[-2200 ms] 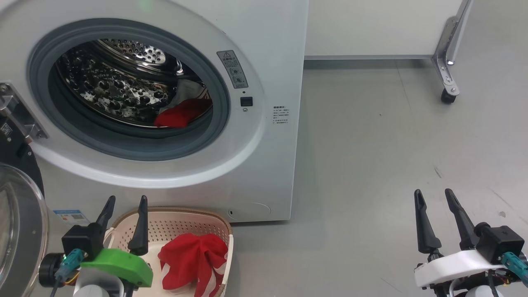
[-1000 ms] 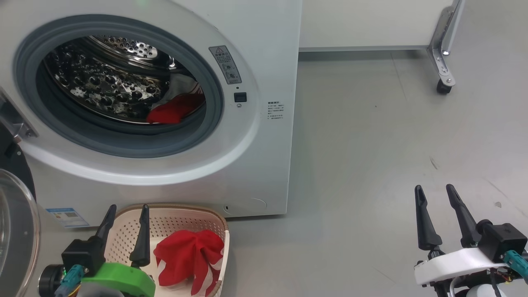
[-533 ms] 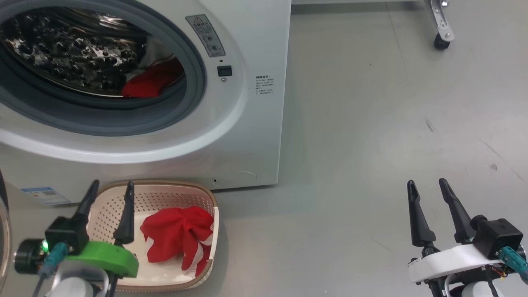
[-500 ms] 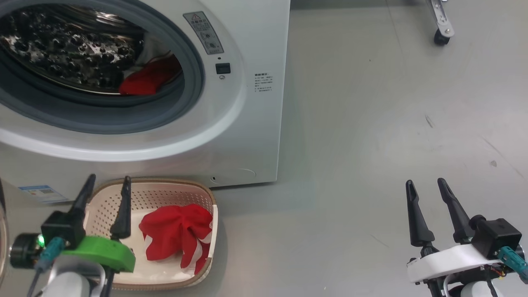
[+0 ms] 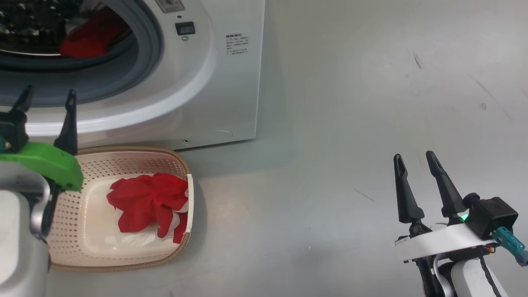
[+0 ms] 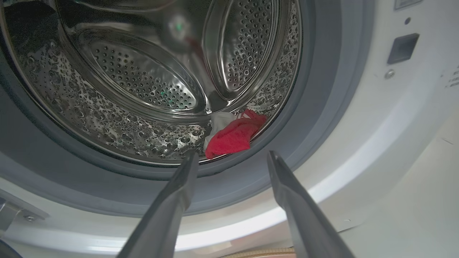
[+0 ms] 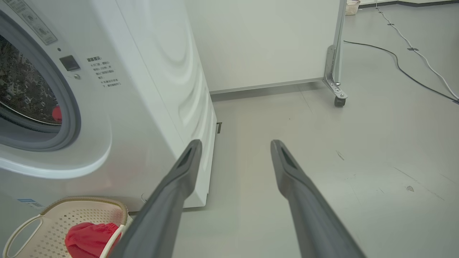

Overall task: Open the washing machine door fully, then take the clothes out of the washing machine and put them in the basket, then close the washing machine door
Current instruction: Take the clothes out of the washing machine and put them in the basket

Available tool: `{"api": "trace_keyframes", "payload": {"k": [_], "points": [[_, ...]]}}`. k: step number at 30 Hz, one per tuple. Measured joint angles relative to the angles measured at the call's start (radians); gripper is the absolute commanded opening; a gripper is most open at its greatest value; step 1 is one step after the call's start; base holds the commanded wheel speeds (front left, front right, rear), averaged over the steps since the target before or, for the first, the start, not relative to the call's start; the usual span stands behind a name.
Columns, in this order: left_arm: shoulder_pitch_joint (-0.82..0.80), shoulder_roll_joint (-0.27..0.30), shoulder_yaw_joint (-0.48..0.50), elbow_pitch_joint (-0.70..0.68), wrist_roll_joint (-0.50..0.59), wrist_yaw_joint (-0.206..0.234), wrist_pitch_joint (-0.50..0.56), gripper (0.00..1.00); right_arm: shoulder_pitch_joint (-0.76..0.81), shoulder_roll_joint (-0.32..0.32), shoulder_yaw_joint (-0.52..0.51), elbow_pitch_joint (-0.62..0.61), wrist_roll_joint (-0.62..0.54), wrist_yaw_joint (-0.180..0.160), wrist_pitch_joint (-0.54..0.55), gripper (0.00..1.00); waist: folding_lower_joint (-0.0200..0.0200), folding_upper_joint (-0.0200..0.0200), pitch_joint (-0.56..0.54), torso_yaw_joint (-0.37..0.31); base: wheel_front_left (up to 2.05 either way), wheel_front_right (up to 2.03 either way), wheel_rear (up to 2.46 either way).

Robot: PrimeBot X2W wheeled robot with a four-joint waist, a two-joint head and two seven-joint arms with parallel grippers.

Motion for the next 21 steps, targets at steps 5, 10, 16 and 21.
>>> {"api": "trace_keyframes", "payload": {"k": [5,10,16,21], "points": [[-0.121,0.039,0.029,0.032,-0.012,-0.003,0.087,1.00,-0.042,0.006,0.009,-0.004,0.001,0.009,-0.003,1.00,0.0000,0.0000,0.068,-0.031,0.00,0.00,0.00],[-0.204,0.076,0.046,0.089,-0.021,-0.007,0.159,1.00,-0.085,0.015,0.021,0.006,0.002,0.015,-0.014,1.00,0.0000,0.0000,0.127,-0.070,0.00,0.00,0.00],[-0.292,0.109,0.057,0.161,-0.023,-0.007,0.232,1.00,-0.104,0.023,0.028,0.035,0.010,0.018,-0.026,1.00,0.0000,0.0000,0.185,-0.132,0.00,0.00,0.00],[-0.355,0.119,0.063,0.208,-0.024,-0.006,0.268,1.00,-0.126,0.025,0.032,0.048,0.010,0.021,-0.028,1.00,0.0000,0.0000,0.218,-0.166,0.00,0.00,0.00]]}}
